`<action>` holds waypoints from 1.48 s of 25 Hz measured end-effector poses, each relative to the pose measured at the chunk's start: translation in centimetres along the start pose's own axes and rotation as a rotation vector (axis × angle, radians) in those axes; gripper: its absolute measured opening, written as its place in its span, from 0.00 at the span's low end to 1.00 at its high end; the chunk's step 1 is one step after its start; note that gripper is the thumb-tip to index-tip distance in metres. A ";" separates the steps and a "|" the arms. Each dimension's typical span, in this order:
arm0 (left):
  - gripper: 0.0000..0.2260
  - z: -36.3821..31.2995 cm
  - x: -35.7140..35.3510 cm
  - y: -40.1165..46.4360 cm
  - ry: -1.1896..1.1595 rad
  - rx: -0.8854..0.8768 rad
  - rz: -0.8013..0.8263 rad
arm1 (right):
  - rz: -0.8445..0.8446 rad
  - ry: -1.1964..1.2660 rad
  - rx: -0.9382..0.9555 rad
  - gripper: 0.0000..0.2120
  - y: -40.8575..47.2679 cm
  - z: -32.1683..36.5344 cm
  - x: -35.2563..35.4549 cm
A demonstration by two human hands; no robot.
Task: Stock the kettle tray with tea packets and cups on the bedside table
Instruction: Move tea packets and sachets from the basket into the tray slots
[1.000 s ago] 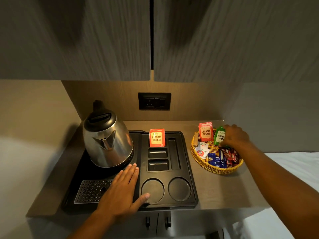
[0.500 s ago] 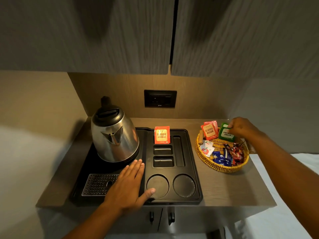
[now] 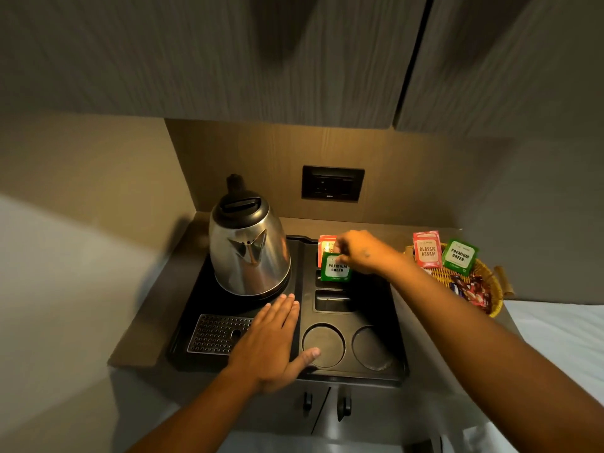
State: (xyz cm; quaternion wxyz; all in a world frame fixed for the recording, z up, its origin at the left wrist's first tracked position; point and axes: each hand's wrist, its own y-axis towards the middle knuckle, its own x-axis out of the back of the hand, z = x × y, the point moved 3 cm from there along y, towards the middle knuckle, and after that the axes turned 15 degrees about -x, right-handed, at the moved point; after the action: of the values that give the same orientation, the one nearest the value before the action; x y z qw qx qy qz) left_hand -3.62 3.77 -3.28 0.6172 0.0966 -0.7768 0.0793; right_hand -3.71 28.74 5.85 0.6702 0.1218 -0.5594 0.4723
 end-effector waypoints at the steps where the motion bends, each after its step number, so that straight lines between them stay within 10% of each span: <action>1: 0.43 0.0 0.0 0.0 0.000 -0.001 -0.001 | 0.011 -0.034 -0.010 0.07 0.5 0.2 -0.8; 6: 0.43 0.0 -0.1 0.0 0.002 0.000 -0.023 | 0.040 0.039 -0.060 0.14 1.9 -0.6 -1.8; 12: 0.43 0.1 -0.2 0.0 0.000 0.004 -0.038 | -0.366 0.233 -0.322 0.18 0.0 -12.4 3.7; 16: 0.43 0.0 -0.1 -0.1 0.005 -0.003 -0.024 | -0.124 0.010 -0.529 0.28 -1.3 -17.2 1.8; 21: 0.43 0.0 -0.2 0.0 0.014 -0.001 0.003 | -0.143 0.100 -0.463 0.05 -2.4 -17.3 0.5; 27: 0.43 0.0 -0.2 0.0 0.017 -0.002 -0.011 | -0.334 0.141 -0.348 0.02 -5.1 -14.8 4.1; 31: 0.43 0.3 -0.4 0.1 0.020 -0.001 -0.014 | -0.157 0.156 -0.077 0.04 -5.4 -6.2 -0.2; 37: 0.43 0.3 -0.5 -0.1 0.014 0.007 -0.051 | -0.087 0.107 -0.172 0.14 -4.5 -4.5 -4.3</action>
State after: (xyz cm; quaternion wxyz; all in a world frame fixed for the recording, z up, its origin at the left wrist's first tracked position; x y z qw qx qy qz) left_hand -3.74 3.60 -3.85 0.6240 0.1179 -0.7696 0.0669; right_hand 2.87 27.35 2.18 0.7270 0.0627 -0.5554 0.3989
